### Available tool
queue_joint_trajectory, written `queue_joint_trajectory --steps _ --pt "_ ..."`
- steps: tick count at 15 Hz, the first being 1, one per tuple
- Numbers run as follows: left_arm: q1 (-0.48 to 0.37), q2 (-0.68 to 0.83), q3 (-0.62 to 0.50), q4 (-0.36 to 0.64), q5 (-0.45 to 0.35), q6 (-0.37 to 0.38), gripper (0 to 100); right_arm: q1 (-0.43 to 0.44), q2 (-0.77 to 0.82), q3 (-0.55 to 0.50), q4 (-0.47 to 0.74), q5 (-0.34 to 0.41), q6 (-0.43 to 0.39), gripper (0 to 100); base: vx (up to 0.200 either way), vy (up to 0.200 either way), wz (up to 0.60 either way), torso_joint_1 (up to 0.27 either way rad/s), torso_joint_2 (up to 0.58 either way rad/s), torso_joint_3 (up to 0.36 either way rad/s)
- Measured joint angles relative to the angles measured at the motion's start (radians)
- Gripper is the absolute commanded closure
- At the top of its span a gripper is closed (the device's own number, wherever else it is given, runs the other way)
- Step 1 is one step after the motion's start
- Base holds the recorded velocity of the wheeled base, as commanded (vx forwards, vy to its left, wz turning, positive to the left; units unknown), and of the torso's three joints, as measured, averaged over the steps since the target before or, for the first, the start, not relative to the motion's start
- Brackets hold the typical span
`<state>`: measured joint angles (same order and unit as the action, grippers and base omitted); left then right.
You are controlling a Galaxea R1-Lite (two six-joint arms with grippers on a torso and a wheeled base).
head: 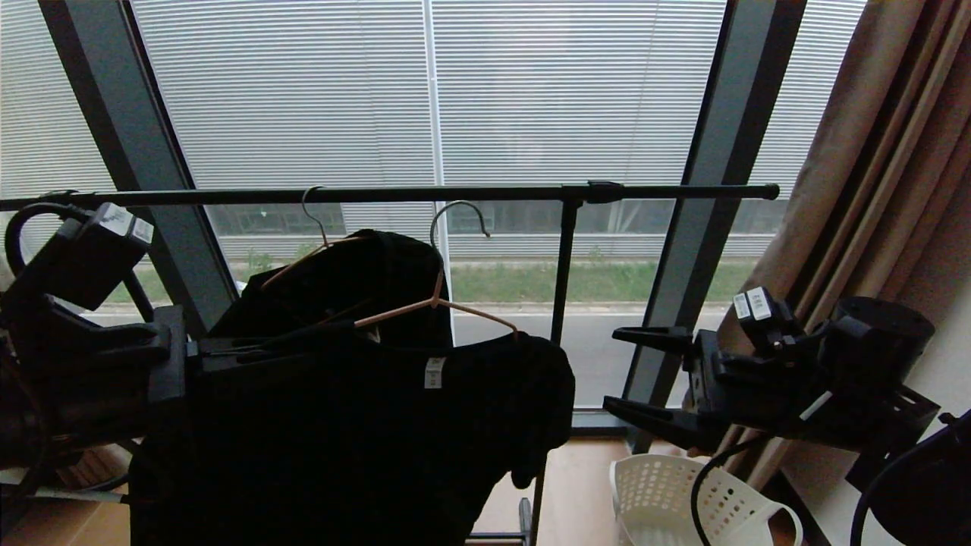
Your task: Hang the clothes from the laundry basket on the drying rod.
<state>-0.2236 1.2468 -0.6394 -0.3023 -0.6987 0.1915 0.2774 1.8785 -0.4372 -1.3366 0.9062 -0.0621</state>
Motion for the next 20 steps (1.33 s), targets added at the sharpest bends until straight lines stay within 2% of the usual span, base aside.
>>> queue_joint_trajectory --steps 3,5,7,9,13,20 --pt "0.0 -0.009 0.009 -0.019 -0.021 -0.002 100 0.001 0.016 -0.002 -0.003 -0.001 0.0 0 0.0 0.0 0.0 0.0 0.0 0.0" --pt "0.015 -0.012 0.017 -0.066 -0.125 -0.016 100 0.001 0.022 -0.003 -0.003 -0.002 -0.002 0 0.0 0.0 0.0 0.0 0.0 0.0" --pt "0.046 -0.016 0.037 -0.126 -0.174 -0.044 100 0.001 0.031 -0.005 -0.004 -0.001 -0.002 0 0.0 0.0 0.0 0.0 0.0 0.0" --pt "0.059 -0.018 0.047 -0.153 -0.176 -0.062 100 0.0 0.042 -0.007 -0.004 -0.001 -0.005 0 0.0 0.0 0.0 0.0 0.0 0.0" --pt "0.066 -0.016 0.085 -0.314 -0.181 -0.14 100 0.0 0.059 -0.01 -0.004 -0.002 -0.01 0 0.0 0.0 0.0 0.0 0.0 0.0" --pt "0.071 -0.019 0.127 -0.413 -0.203 -0.172 100 -0.006 0.098 -0.021 -0.004 -0.001 -0.013 0 0.0 0.0 0.0 0.0 0.0 0.0"
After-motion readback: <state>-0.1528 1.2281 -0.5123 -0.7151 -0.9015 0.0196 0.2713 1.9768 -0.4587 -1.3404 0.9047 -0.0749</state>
